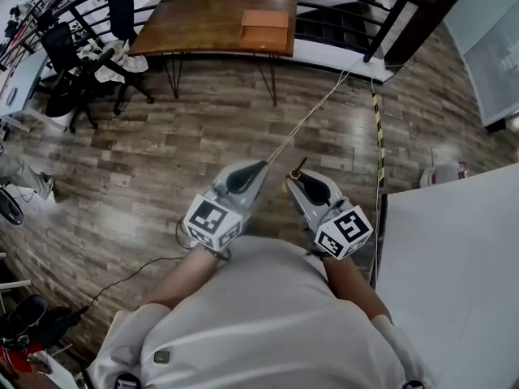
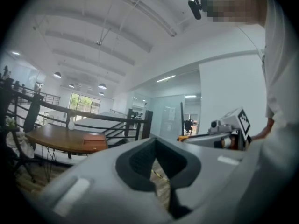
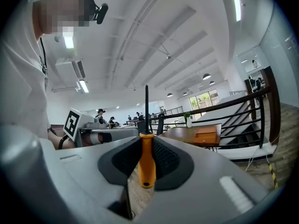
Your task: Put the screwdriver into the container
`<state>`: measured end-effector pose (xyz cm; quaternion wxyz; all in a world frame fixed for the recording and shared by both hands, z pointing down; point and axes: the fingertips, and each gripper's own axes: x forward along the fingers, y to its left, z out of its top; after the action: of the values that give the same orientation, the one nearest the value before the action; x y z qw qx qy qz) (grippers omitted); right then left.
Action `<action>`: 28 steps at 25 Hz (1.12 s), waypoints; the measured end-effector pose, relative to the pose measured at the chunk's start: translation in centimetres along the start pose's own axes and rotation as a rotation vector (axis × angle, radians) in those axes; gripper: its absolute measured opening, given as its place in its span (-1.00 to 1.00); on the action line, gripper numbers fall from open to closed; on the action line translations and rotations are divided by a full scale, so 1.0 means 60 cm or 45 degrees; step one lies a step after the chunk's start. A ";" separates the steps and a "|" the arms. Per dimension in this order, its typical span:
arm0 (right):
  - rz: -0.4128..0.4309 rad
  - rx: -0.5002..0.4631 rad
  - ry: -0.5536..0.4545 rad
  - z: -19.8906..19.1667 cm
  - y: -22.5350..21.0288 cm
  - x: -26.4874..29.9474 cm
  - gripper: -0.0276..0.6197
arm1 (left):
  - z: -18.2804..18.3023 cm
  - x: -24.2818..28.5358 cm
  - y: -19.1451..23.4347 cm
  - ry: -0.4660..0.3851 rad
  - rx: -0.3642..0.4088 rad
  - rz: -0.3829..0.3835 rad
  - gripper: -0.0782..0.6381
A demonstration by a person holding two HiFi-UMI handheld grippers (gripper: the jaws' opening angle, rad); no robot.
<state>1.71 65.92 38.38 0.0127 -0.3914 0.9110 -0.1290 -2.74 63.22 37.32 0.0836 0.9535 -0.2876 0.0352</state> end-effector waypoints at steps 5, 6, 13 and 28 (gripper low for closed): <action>-0.020 0.003 -0.029 0.054 -0.014 0.139 -0.68 | 0.054 -0.015 0.140 0.004 0.026 -0.006 -0.78; -0.022 0.000 -0.038 0.067 -0.014 0.164 -0.68 | 0.066 -0.019 0.162 0.008 0.036 -0.012 -0.78; 0.001 0.030 0.008 0.061 -0.017 0.293 -0.67 | 0.076 -0.025 0.274 0.035 0.013 -0.029 -0.77; 0.104 0.068 0.065 0.058 -0.094 0.389 -0.68 | 0.047 0.022 0.372 0.067 -0.086 0.066 -0.78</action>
<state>-10.06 44.69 38.20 0.0053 -0.3498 0.9226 -0.1627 -13.96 43.66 37.79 0.1224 0.9411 -0.3109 0.0525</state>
